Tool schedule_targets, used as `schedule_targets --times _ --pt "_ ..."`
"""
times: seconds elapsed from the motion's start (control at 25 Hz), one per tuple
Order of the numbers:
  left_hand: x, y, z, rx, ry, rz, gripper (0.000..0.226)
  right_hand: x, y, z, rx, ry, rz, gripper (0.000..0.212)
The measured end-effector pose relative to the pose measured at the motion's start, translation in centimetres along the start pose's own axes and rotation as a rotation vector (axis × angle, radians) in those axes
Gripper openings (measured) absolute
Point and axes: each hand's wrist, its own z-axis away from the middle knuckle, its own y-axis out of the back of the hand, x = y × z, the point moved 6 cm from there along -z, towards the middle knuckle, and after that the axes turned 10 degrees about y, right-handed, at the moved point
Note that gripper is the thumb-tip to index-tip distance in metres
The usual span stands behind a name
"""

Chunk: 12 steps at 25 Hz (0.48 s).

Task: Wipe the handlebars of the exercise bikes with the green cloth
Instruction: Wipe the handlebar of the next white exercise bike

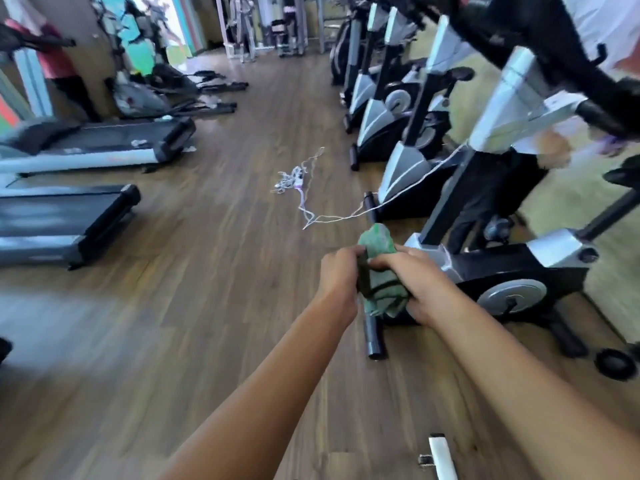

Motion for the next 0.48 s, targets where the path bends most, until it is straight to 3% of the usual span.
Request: schedule_targets --times 0.28,0.48 --pt "0.9 -5.5 -5.9 -0.38 0.151 -0.265 0.018 0.2 3.8 -3.0 0.445 0.047 -0.07 0.029" --pt "1.1 -9.9 -7.5 -0.678 0.32 -0.517 0.013 -0.2 6.7 -2.6 0.746 0.074 0.024 0.029"
